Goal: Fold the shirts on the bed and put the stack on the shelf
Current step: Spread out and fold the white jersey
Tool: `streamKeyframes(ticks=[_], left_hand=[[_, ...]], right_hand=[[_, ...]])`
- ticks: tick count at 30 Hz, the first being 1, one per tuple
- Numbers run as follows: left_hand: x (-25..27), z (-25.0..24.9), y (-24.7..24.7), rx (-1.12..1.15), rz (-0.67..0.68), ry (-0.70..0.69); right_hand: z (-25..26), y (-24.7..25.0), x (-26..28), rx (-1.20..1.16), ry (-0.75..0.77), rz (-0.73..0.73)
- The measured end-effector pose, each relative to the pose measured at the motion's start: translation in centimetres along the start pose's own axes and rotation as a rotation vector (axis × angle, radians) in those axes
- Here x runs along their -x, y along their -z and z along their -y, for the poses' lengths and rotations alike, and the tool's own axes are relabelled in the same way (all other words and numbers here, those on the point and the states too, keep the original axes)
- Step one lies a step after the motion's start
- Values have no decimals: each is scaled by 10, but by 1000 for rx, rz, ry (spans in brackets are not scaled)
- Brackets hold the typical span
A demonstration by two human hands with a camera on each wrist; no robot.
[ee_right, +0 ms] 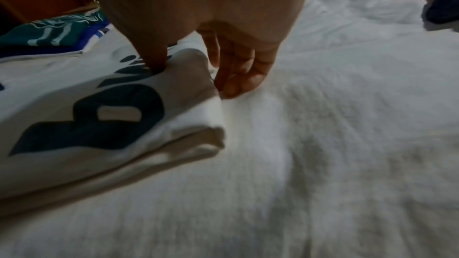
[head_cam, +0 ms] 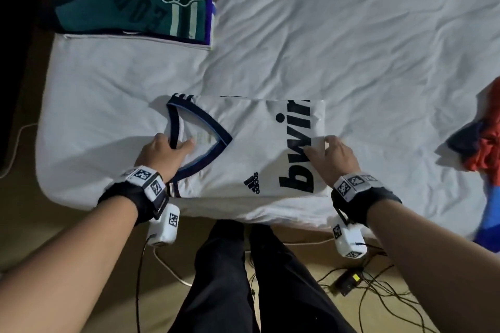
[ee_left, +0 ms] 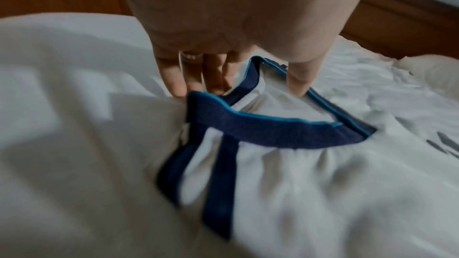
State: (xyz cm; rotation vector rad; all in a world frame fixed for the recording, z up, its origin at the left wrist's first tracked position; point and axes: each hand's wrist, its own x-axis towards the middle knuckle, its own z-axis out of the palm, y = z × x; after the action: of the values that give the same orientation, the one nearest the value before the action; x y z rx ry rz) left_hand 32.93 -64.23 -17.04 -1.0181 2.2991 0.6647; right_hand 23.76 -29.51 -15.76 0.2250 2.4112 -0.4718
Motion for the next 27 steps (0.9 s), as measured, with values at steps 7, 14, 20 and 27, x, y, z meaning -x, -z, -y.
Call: streamKeyframes(ticks=[7, 14, 20, 27], left_hand=[[0, -26, -4, 244, 103, -73], [7, -46, 26, 368, -17, -172], [-10, -64, 110, 484, -193, -291], [-82, -52, 243, 483, -350, -359]], right_hand=[[8, 1, -11, -129, -27, 102], [39, 24, -3, -198, 59, -5], [123, 71, -7, -259, 181, -109], [278, 95, -33, -314, 276, -167]])
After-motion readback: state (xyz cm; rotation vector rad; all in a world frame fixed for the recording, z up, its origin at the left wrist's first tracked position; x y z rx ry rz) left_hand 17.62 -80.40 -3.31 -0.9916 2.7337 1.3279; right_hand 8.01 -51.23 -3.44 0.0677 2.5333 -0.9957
